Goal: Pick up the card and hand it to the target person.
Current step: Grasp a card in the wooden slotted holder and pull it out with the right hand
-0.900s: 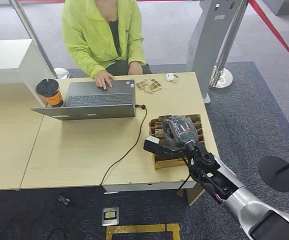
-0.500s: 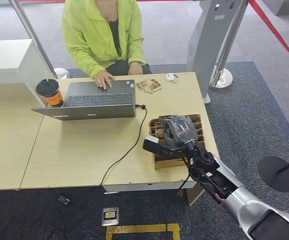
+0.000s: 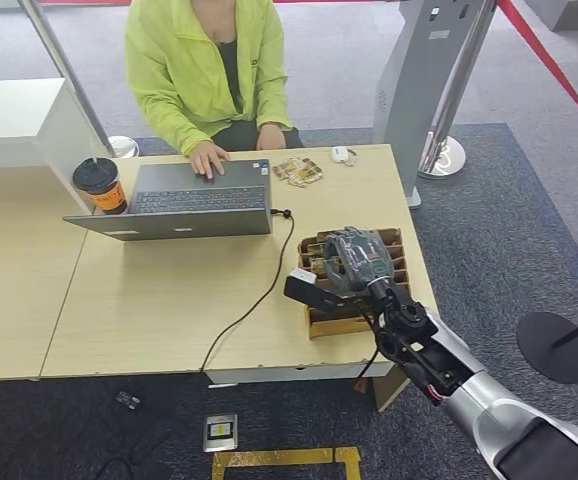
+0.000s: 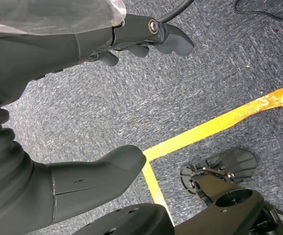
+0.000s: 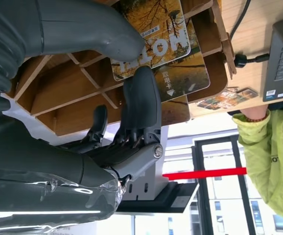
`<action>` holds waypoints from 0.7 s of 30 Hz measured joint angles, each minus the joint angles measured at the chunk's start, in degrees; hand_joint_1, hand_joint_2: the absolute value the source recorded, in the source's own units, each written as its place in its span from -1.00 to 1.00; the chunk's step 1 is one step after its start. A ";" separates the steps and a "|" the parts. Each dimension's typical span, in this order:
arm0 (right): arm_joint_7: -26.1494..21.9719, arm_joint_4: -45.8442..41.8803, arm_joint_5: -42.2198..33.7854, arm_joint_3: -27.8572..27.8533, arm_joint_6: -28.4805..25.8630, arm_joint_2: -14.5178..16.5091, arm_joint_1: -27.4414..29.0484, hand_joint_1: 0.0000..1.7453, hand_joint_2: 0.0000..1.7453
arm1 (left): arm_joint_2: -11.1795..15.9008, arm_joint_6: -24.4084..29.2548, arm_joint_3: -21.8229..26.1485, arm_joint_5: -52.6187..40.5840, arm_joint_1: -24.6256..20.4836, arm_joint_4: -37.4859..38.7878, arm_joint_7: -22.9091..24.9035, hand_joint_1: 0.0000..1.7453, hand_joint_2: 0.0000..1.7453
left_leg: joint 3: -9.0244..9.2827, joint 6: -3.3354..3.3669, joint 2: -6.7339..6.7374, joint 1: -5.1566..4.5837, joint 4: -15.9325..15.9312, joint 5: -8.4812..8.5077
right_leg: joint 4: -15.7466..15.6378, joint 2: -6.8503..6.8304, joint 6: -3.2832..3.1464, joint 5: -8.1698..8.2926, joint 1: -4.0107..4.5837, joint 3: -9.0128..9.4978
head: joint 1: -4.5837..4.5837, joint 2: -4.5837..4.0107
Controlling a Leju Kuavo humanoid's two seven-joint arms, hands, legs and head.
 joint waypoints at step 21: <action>0.29 -0.61 0.16 -0.11 0.68 0.02 -0.04 0.11 1.00 | 0.00 -0.01 0.00 -0.18 -0.02 0.00 -0.01 -1.00 1.00 | 0.00 0.00 0.00 0.00 0.00 0.00 | 0.00 0.00 0.00 0.00 0.00 0.00 | -0.01 0.00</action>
